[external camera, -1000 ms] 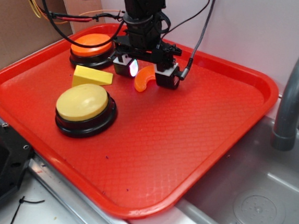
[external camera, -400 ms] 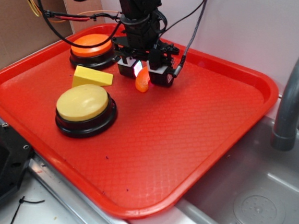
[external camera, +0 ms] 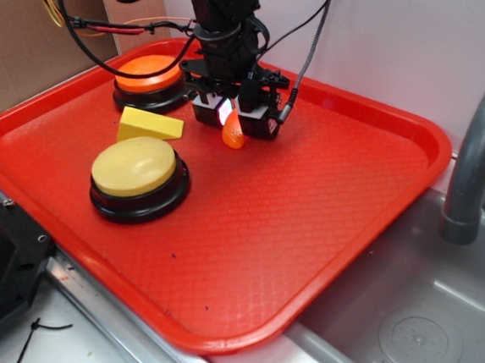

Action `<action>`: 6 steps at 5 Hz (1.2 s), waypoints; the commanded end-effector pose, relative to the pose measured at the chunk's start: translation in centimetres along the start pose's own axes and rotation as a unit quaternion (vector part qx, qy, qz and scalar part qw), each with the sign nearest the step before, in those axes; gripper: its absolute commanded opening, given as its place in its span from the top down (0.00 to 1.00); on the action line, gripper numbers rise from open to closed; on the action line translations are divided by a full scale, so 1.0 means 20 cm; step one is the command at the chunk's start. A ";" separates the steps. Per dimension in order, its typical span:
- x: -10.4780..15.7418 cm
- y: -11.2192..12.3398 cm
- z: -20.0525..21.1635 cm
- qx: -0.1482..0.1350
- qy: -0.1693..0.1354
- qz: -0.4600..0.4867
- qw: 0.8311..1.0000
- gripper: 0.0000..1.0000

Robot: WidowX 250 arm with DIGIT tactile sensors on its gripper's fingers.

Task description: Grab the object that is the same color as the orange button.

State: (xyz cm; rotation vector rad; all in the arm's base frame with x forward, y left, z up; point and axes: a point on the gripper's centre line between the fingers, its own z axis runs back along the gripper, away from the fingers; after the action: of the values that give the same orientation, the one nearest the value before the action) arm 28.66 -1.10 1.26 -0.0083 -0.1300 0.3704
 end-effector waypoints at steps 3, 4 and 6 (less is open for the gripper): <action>0.04 0.11 0.46 0.001 0.008 0.014 1.000 1.00; 0.06 0.08 0.63 0.001 -0.003 0.001 1.000 1.00; 0.09 0.10 0.87 -0.023 -0.017 -0.025 0.999 1.00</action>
State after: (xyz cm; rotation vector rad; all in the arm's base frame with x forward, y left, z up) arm 27.14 0.17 16.51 -0.0334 -0.0903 0.3081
